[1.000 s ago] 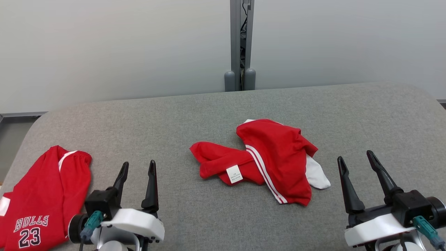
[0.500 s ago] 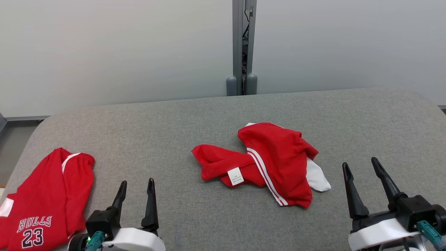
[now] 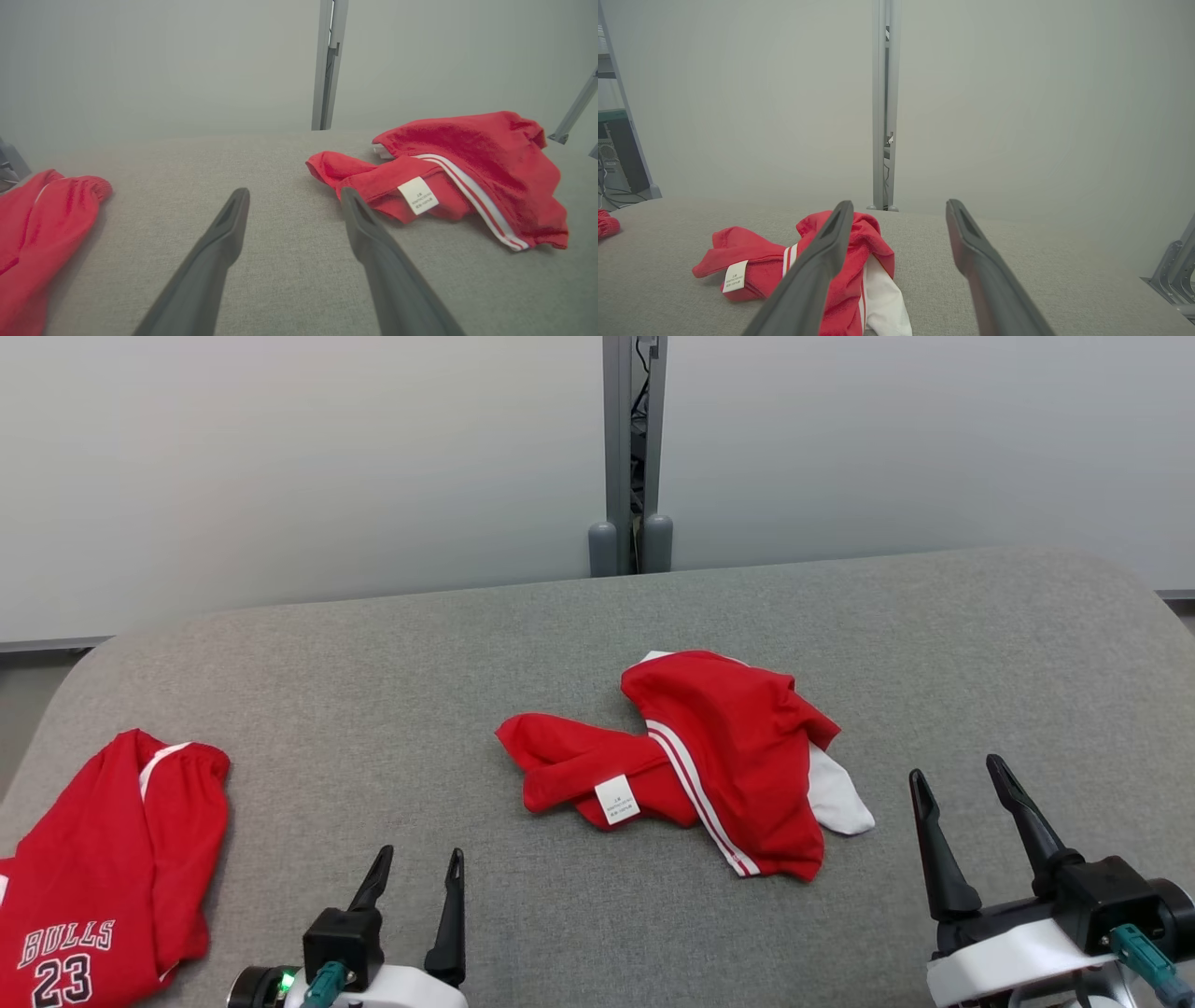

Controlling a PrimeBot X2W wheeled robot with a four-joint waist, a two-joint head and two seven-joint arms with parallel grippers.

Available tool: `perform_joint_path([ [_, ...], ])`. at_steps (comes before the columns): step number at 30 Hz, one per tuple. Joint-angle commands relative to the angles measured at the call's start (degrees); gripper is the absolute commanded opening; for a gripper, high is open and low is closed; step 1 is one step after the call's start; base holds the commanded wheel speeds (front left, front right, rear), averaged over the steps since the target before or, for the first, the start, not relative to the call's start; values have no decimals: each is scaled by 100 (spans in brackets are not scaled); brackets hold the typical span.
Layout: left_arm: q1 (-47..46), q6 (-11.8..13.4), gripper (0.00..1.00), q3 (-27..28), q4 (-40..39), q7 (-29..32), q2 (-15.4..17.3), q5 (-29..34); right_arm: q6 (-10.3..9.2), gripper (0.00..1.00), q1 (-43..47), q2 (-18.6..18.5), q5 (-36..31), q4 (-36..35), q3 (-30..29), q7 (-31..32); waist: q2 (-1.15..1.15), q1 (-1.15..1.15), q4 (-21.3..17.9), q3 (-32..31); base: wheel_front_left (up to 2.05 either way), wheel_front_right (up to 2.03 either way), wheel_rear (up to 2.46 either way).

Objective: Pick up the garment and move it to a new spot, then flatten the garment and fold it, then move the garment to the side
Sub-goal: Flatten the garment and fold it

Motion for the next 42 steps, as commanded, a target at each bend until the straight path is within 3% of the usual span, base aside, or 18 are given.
perform_joint_path([
  [1, -182, -58, 100, -98, 156, -21, 18, 163, -1, 100, -42, -42, 8, -13, 1, -9, 0, 0, -85, 103, 0, 0, 0],
  [5, -504, -190, 100, -388, 641, -22, 22, 478, -1, 100, -61, -39, -3, -13, 2, -9, 0, 0, -186, 260, 0, 0, 0],
  [16, -1762, -220, 100, -862, 1787, -21, 19, 838, -1, 100, -306, -41, -21, -19, 122, -9, 0, 0, -526, 808, 0, 0, 0],
  [33, -2969, -111, 100, -1157, 3062, -21, 23, 604, -1, 100, -648, -39, 50, -6, 250, -9, 0, 0, -841, 1341, 0, 0, 0],
  [40, -3195, -208, 100, -1238, 3382, -21, 22, 491, -1, 100, -732, -40, 63, -7, 264, -9, 0, 0, -893, 1457, 0, 0, 0],
  [42, -3252, -250, 26, -1244, 3410, -22, 21, 436, -1, 100, -728, -39, 65, -4, 257, -9, 0, 0, -894, 1473, 0, 0, 0],
])
